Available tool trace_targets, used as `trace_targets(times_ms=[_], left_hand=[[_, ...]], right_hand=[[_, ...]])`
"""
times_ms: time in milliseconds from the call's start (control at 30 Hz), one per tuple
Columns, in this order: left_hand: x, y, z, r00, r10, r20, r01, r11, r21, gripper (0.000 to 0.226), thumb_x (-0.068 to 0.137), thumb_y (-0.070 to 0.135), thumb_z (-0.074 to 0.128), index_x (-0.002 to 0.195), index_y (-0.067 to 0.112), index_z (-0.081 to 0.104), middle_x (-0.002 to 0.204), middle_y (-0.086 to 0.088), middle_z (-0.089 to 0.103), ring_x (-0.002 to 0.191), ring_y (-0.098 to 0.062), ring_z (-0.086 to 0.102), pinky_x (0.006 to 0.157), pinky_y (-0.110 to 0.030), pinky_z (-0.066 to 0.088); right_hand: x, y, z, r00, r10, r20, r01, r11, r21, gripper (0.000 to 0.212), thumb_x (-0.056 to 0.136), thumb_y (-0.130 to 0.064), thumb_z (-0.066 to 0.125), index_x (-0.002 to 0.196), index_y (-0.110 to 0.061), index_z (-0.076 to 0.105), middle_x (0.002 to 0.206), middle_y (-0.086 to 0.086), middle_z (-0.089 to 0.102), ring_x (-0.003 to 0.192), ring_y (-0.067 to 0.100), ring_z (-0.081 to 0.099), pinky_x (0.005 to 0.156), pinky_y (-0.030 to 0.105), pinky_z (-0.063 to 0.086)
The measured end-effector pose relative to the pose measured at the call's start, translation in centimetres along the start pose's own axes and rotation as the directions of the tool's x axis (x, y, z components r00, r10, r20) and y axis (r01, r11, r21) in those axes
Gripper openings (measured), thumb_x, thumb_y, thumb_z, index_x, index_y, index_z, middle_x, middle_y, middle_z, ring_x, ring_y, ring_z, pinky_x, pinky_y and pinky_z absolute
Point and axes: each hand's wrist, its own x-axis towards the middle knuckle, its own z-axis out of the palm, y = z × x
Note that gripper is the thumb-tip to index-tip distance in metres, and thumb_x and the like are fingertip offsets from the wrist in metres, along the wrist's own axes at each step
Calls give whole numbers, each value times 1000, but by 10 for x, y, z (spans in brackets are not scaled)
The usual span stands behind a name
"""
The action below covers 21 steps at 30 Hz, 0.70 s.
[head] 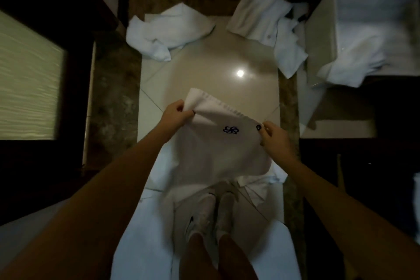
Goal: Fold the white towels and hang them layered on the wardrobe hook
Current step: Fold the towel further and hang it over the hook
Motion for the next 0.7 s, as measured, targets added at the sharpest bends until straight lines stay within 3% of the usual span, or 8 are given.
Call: trace_targets(times_ms=[100, 167, 267, 367, 467, 567, 633, 700], left_hand=[[-62, 55, -21, 997, -45, 56, 52, 990, -129, 15, 88, 4, 57, 103, 9, 60, 92, -11, 58, 87, -26, 55, 75, -38, 50], [-105, 91, -33, 992, -78, 100, 102, 958, -268, 24, 84, -1, 54, 105, 10, 62, 92, -8, 60, 90, -28, 57, 75, -35, 53], [-167, 143, -51, 988, -18, 155, 90, 875, -475, 27, 71, 2, 55, 96, 10, 63, 86, -5, 62, 84, -21, 60, 68, -26, 52], [-220, 186, -63, 988, 68, 142, 20, 841, -540, 16, 78, -2, 55, 82, 13, 56, 79, -3, 57, 77, -16, 56, 67, -24, 49], [-260, 220, -71, 976, 154, 153, -60, 870, -490, 21, 88, -4, 56, 82, 14, 47, 83, -8, 49, 82, -19, 53, 71, -28, 46], [-301, 252, -74, 936, 287, 203, -155, 856, -494, 18, 90, 1, 60, 85, 12, 48, 88, -7, 60, 87, -18, 62, 76, -31, 53], [-326, 274, -73, 894, 376, 243, -214, 836, -506, 17, 88, 5, 64, 91, 15, 50, 89, 1, 69, 86, -15, 67, 72, -27, 57], [-352, 296, -68, 846, 446, 290, -266, 827, -496, 28, 82, 15, 68, 105, 20, 53, 97, 3, 71, 89, -12, 69, 71, -26, 57]], right_hand=[[-55, -48, -53, 1000, 6, -22, -6, 1000, -7, 30, 105, -21, 43, 78, -6, 46, 73, 20, 50, 69, 30, 50, 61, 40, 40], [-93, -75, -88, 998, 36, -52, -34, 999, 38, 28, 104, -18, 44, 82, -2, 49, 82, 29, 55, 73, 35, 53, 67, 47, 47], [-151, -113, -137, 992, 99, -78, -90, 990, 108, 22, 101, -16, 51, 87, 1, 55, 82, 24, 56, 76, 30, 53, 65, 33, 41], [-204, -130, -177, 988, 154, 3, -154, 988, 25, 27, 97, -13, 58, 116, 4, 63, 108, 21, 65, 96, 33, 61, 70, 27, 42], [-265, -143, -216, 971, 199, -135, -207, 977, -44, 16, 96, -12, 55, 102, -1, 66, 103, 23, 65, 100, 37, 61, 70, 27, 34], [-332, -148, -250, 913, 108, -393, -126, 992, -20, 9, 93, -9, 54, 85, -8, 57, 95, 26, 62, 93, 39, 60, 69, 31, 34], [-372, -143, -269, 889, 20, -458, -51, 997, -56, 21, 93, -6, 53, 75, -12, 45, 87, 28, 60, 89, 40, 57, 67, 36, 33], [-409, -135, -285, 874, 35, -484, -40, 999, -1, 24, 96, -9, 50, 73, -13, 42, 76, 17, 57, 79, 32, 55, 63, 36, 36]])
